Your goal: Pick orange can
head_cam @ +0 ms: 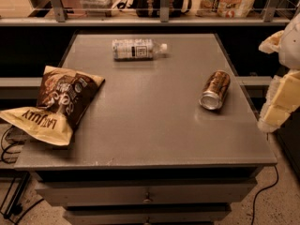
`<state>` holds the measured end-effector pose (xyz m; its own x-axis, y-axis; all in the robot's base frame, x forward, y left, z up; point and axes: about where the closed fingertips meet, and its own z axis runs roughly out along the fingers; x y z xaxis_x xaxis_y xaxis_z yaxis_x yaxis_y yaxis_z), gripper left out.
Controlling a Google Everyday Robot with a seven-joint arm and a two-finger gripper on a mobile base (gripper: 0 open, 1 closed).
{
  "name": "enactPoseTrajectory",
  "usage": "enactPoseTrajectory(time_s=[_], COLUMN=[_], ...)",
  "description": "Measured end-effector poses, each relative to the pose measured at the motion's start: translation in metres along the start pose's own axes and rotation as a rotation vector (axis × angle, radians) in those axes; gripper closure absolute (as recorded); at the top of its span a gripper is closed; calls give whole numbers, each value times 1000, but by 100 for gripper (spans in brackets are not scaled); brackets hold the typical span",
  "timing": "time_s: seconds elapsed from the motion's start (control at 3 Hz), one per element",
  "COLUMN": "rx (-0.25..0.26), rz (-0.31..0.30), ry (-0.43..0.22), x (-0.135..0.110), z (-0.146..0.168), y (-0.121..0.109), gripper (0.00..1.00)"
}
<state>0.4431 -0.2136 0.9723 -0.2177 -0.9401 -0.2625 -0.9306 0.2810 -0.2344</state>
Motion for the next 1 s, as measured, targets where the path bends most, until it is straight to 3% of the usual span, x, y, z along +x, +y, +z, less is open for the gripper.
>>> enactPoseTrajectory(time_s=[0.33, 0.67, 1.0], rx=[-85, -151, -161], rz=[87, 151, 178], ry=[-176, -299, -336], x=[-9, -16, -19], z=[35, 58, 65], y=[-19, -35, -39], gripper=[0, 0, 0])
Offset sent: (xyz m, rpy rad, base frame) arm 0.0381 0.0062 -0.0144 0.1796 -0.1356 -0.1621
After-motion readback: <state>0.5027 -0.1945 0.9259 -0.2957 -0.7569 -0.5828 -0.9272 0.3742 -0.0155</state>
